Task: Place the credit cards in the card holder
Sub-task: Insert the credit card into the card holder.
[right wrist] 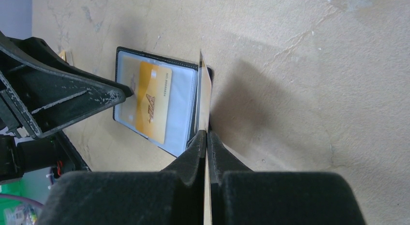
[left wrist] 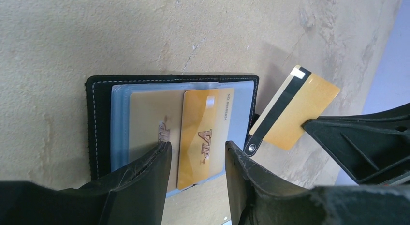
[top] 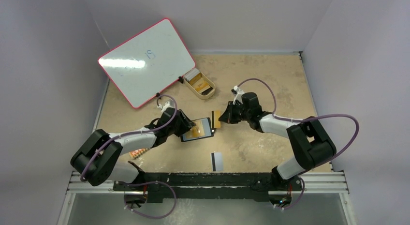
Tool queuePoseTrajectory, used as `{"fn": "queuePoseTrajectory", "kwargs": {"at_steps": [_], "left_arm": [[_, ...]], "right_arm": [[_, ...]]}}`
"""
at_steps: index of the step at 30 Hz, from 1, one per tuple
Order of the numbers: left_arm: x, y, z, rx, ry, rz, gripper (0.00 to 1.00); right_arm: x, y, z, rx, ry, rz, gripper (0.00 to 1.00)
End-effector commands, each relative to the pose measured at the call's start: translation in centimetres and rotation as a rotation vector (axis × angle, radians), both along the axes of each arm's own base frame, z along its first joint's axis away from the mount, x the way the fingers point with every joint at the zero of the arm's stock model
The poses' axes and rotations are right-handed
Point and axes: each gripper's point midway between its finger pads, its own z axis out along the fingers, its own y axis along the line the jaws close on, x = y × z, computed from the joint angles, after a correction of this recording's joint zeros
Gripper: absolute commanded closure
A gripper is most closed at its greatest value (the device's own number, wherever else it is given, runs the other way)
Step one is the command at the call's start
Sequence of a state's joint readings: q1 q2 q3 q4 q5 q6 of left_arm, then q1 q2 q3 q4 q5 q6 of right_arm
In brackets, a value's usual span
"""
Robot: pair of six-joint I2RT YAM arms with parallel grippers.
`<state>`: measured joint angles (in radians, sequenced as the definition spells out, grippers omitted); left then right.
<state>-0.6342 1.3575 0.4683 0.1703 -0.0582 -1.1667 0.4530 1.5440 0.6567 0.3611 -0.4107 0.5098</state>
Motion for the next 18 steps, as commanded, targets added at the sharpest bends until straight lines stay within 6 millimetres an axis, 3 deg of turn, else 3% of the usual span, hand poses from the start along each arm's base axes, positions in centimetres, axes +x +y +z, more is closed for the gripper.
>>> {"fn": "queuePoseTrajectory", "kwargs": {"at_steps": [1,10,18], "left_arm": [[1.6,-1.3,1.3,-0.034,-0.061,0.002,0.55],[2.0,-3.5,1.0,-0.089,-0.05,-0.032,0.55],[2.7,-5.2,2.5,-0.14,-0.085,-0.044,0.55]], "right_arm": [[-0.3,0.1,1.1,0.026,-0.028,0.006,1.0],[-0.4,0.0,0.9,0.035,-0.022,-0.001,1.0],[-0.9,0.1,0.6,0.052,-0.008,-0.006,1.0]]}}
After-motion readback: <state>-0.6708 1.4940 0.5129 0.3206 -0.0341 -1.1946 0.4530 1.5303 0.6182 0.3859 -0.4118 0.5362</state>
